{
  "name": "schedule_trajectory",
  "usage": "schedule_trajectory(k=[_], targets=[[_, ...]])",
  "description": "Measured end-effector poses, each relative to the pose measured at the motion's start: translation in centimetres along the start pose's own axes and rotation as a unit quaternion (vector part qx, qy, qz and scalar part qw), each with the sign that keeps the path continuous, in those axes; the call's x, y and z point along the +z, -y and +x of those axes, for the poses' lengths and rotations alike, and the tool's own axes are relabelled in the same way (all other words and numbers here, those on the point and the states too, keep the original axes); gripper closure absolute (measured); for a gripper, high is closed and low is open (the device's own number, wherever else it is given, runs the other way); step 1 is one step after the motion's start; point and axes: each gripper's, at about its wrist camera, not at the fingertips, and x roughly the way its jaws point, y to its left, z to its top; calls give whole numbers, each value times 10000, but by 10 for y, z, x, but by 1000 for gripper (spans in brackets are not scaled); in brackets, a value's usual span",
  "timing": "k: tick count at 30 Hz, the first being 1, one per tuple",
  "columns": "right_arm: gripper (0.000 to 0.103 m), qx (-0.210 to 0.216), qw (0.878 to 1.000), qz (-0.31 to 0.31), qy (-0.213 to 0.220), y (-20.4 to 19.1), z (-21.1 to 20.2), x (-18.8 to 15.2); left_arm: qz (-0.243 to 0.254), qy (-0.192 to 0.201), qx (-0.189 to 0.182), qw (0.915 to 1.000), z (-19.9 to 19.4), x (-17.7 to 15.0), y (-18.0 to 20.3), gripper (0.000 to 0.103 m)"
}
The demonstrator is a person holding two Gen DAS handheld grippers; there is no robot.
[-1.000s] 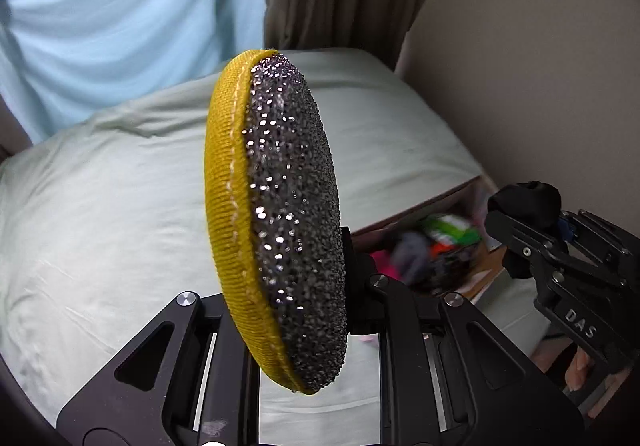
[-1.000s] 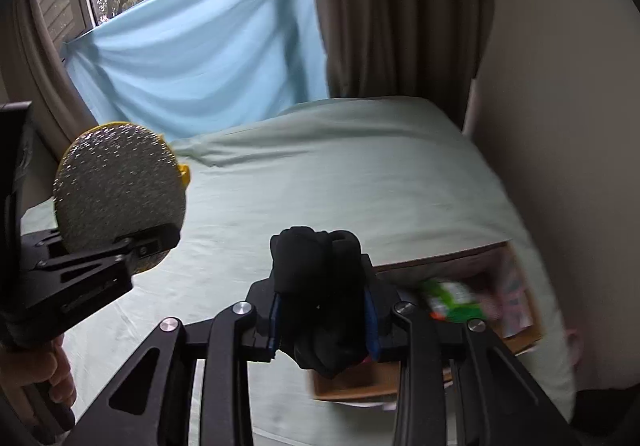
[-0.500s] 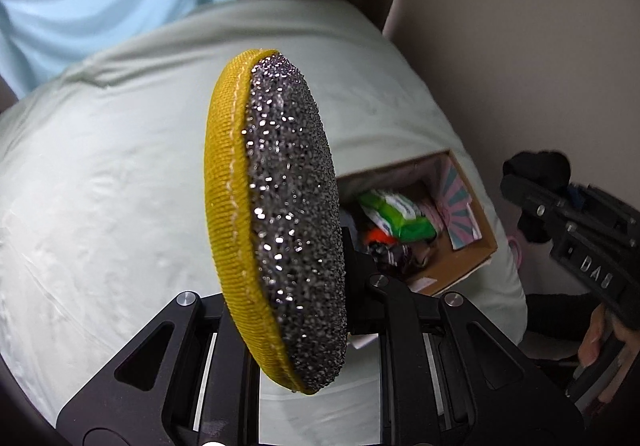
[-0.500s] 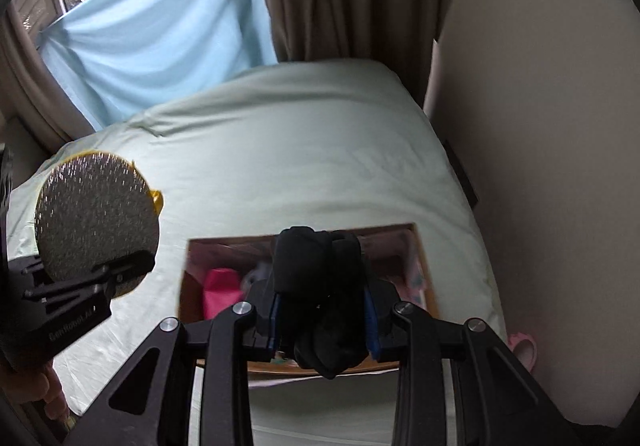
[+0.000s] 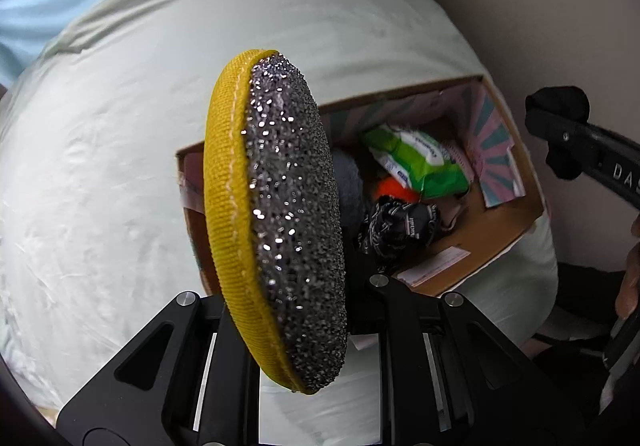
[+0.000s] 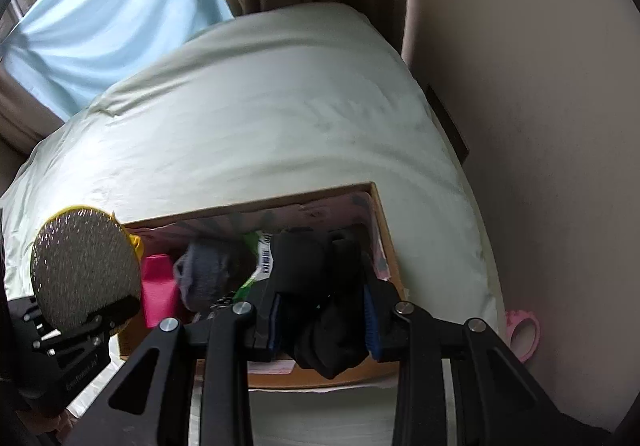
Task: Organize soft objects
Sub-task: 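Carry the sponge and scrunchie over the box with both tools, then open both tools to drop the sponge and scrunchie into the box, withdraw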
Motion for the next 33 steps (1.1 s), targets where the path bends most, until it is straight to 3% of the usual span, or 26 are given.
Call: schedule_trajectory(k=[6,7,8,9,10,11,13,22,33], targets=[[73,54,9998,24,-201,11,19,1,122,-83,131,9998,8,5,7,88],[71,38,9997,65,-221,12,22,2,169,-90,169,9997,8,6,8,81],[57,31,9996,99,-246,13,25,3,185,-95,169,9996,7,9,8,70],[48,41,9995,137,-288,14,28,5,183,-93,139,9997,7,9,7,29],[30,63,9994,186,-296,16,30,6,157,-99,76,9998,6,10,7,2],[12,85,9994,204,-283,16,31,7,137,-44,71,9999,5,10,7,0],[4,112,9993,157,-320,15,33,7,139,-105,156,9997,5,11,5,0],[4,79,9993,247,-284,14,33,0,153,-142,247,9995,1,1,1,0],[4,79,9996,267,-17,-3,-2,-4,129,330,94,9993,-52,-6,-8,0]])
